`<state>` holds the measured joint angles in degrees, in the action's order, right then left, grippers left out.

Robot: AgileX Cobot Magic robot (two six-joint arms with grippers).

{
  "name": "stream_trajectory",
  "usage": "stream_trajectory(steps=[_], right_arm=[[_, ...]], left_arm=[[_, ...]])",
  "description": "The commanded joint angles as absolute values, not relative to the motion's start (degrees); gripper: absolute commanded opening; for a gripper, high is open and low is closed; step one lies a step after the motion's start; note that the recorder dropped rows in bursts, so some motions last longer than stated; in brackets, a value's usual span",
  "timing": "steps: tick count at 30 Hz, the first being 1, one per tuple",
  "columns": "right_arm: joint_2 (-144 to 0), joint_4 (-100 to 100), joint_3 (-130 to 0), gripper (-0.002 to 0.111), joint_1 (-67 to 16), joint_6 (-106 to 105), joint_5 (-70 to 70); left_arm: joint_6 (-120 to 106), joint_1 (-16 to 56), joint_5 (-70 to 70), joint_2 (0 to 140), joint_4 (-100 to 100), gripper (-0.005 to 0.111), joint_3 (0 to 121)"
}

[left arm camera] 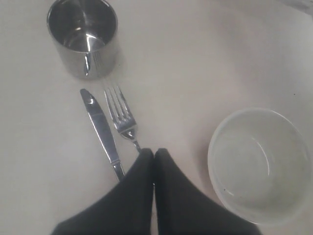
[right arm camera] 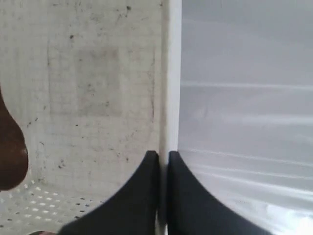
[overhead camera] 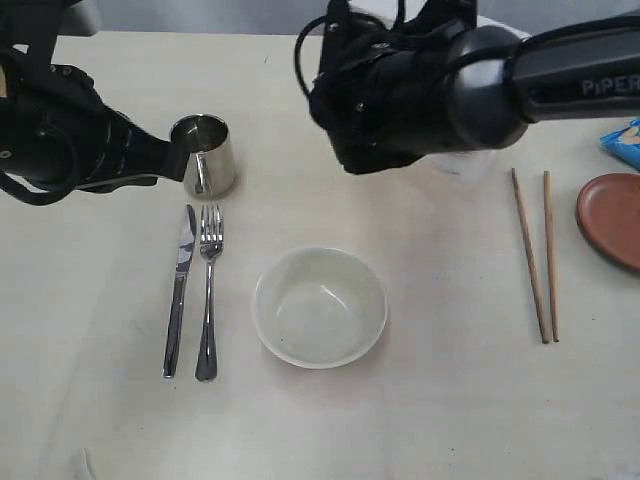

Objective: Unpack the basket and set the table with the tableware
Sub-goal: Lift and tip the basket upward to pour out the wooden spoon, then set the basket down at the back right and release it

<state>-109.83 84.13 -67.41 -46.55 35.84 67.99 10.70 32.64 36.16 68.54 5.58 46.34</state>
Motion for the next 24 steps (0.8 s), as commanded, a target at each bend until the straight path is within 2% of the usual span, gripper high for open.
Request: stream_trajectory(steps=[1, 6, 13, 24], right_arm=[[-109.0, 78.7, -67.2, -0.001, -40.9, 35.5, 70.0], [-109.0, 79.1, -67.2, -0.001, -40.3, 36.6, 70.0], [-108.9, 83.8, -66.4, -0.001, -45.6, 39.6, 70.0], [-109.0, 81.6, -65.9, -0.001, -38.3, 36.4, 70.0]], left_arm=[[10.4, 32.6, 36.1, 68.0, 6.1, 0.0, 46.4], [10.4, 32.6, 36.0, 68.0, 6.2, 0.0, 46.4], [10.4, 32.6, 35.8, 68.0, 6.2, 0.0, 46.4], [10.4, 32.6, 35.9, 68.0, 6.1, 0.0, 46.4]])
